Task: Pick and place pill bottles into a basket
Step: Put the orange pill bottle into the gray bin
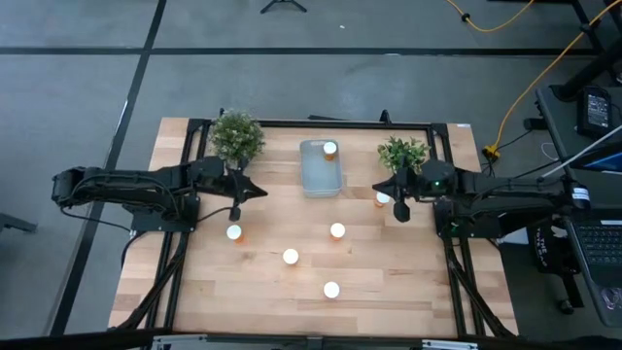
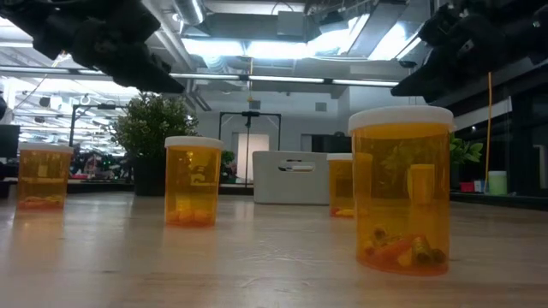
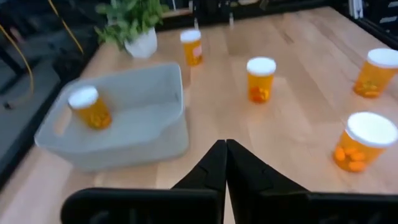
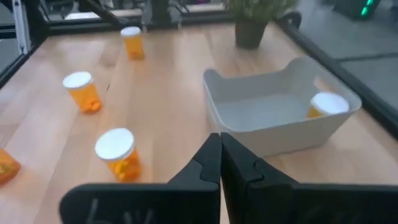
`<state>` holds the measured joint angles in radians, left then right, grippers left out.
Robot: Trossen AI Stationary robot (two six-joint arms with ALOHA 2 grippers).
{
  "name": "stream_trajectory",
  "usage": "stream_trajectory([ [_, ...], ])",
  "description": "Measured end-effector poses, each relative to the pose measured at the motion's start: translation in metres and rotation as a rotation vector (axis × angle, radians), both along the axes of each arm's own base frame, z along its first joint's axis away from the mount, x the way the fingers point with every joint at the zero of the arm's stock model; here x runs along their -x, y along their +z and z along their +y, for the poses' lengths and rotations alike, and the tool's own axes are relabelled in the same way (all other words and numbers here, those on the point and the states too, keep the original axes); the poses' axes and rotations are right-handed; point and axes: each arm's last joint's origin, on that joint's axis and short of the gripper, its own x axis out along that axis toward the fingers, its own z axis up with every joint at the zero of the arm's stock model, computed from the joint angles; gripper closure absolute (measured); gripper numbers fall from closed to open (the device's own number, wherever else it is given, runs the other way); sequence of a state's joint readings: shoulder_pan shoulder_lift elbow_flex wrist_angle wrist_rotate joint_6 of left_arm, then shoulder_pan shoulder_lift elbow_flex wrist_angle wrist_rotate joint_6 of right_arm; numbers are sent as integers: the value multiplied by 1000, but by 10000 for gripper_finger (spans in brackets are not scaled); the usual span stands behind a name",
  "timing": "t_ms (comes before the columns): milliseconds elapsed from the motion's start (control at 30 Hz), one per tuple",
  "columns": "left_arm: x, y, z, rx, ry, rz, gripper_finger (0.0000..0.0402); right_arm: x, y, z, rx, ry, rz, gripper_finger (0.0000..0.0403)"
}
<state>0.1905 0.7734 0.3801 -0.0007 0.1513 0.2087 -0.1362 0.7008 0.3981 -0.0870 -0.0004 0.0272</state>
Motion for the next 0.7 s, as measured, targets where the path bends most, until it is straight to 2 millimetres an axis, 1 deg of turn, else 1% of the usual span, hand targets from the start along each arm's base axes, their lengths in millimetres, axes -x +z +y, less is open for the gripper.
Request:
stream_trajectory([
  [67, -1, 2, 0, -21, -7, -20, 397, -2, 6, 3, -20, -36, 44, 400],
  [167, -1, 3, 0, -25, -7, -32, 399, -5, 14, 9, -41, -101, 161, 400],
  [300, -1, 2, 0, -18, -5, -28, 399, -10, 27, 23, -107, -111, 250, 400],
  [400, -1, 3, 0, -19, -4, -30, 396, -12, 31, 36, -136, -142, 318, 400],
  [500, -1, 3, 0, -25, -4, -32, 398, -13, 35, 50, -111, -202, 362, 400],
  [600, -1, 3, 0, -36, -8, -32, 400, -11, 33, 63, -103, -253, 406, 400],
  [700, -1, 3, 0, -37, -8, -38, 396, -7, 30, 77, -127, -285, 407, 400],
])
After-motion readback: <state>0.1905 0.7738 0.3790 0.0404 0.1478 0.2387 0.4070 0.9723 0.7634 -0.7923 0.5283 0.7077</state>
